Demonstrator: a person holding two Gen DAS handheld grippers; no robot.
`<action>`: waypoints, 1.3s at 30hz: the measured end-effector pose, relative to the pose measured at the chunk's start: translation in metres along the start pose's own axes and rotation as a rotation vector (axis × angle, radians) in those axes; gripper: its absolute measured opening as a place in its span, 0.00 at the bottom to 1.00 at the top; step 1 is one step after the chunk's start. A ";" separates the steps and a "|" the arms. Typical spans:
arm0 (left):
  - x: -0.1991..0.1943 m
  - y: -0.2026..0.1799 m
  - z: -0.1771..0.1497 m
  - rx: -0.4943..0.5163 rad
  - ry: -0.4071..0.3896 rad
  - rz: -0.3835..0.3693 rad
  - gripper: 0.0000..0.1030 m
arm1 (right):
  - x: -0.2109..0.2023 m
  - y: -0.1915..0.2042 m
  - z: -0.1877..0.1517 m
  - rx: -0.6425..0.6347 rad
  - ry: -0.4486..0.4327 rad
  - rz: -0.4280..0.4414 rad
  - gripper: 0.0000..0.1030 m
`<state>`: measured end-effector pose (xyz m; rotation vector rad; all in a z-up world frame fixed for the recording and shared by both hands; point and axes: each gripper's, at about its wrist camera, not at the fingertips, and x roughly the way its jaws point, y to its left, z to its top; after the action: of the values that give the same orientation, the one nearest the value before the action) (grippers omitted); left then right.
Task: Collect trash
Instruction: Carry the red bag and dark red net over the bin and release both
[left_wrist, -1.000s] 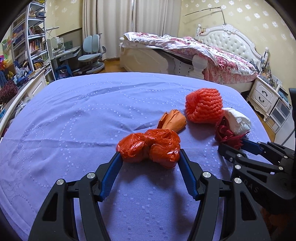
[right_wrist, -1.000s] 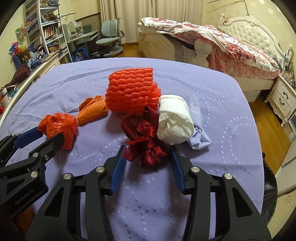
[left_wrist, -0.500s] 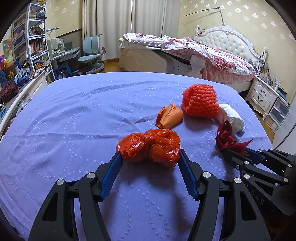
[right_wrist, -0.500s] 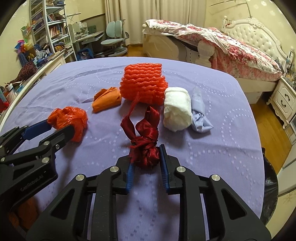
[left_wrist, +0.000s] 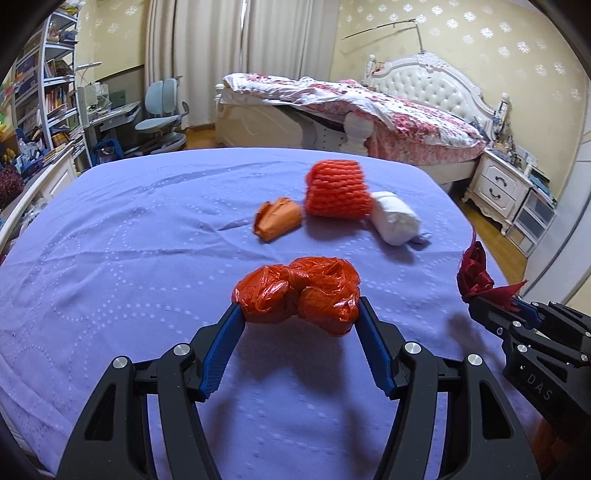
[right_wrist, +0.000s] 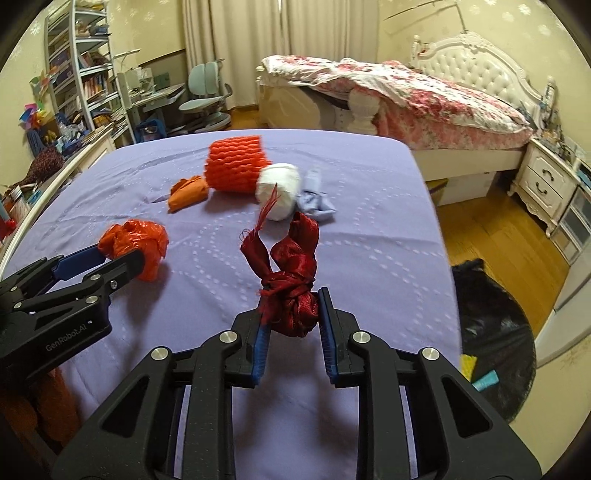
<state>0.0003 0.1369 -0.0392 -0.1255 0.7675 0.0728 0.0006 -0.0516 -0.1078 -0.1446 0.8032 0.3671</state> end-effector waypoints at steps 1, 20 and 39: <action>-0.002 -0.006 -0.001 0.008 -0.003 -0.009 0.60 | -0.003 -0.006 -0.002 0.010 -0.005 -0.009 0.23; -0.011 -0.151 -0.002 0.209 -0.052 -0.214 0.60 | -0.062 -0.129 -0.043 0.214 -0.101 -0.233 0.23; 0.031 -0.241 0.003 0.329 -0.012 -0.250 0.60 | -0.057 -0.207 -0.059 0.339 -0.101 -0.320 0.23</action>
<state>0.0511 -0.1009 -0.0377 0.0924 0.7367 -0.2888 0.0025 -0.2744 -0.1095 0.0630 0.7179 -0.0654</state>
